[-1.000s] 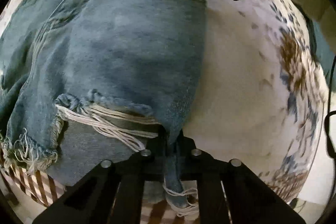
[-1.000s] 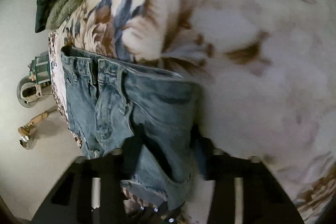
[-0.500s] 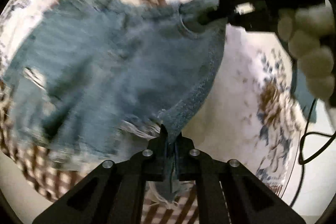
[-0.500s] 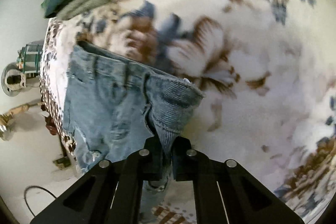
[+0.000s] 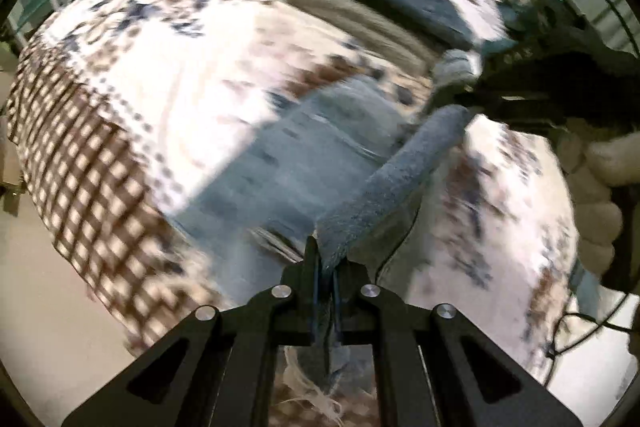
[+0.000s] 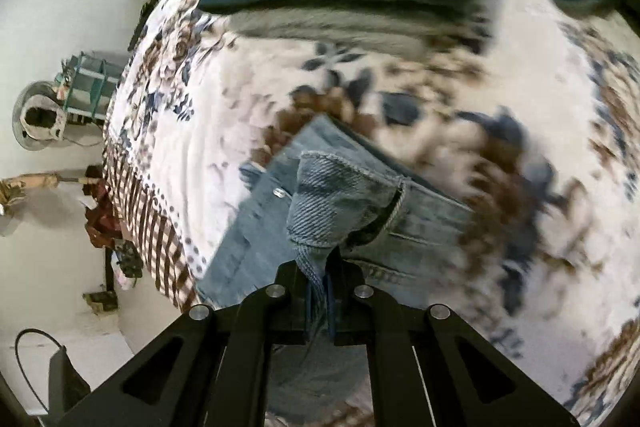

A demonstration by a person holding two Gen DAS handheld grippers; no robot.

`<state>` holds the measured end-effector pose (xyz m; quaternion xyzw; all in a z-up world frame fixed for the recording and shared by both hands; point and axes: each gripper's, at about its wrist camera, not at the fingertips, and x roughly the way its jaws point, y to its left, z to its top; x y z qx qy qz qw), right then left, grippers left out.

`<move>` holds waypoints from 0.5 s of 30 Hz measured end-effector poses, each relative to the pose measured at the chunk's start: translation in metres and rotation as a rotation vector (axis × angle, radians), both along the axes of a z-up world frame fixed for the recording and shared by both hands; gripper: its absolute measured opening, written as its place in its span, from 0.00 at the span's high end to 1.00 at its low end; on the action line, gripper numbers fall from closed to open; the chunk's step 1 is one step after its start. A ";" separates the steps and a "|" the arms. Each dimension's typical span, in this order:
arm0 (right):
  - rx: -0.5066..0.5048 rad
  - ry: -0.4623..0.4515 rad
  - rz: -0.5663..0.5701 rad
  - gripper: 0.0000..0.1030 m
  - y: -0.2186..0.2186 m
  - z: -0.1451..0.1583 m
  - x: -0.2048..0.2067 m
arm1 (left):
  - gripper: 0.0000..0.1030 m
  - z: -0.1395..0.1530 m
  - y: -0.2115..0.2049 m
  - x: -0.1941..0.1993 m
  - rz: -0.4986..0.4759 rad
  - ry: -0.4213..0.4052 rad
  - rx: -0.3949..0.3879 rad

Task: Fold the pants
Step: 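Lift the shorts with both grippers and fold them in half over the legs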

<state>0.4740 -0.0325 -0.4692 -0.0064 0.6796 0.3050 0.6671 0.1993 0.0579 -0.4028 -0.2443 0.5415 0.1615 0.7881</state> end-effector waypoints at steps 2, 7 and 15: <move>-0.028 0.002 0.005 0.95 0.028 -0.014 0.001 | 0.97 -0.018 0.030 0.005 0.012 0.019 0.023; -0.121 -0.009 0.036 0.94 0.084 -0.057 0.002 | 0.95 -0.069 0.082 0.012 0.017 0.094 0.005; -0.039 0.009 0.076 0.16 0.067 -0.046 -0.001 | 0.45 -0.072 0.107 -0.030 0.207 0.038 -0.035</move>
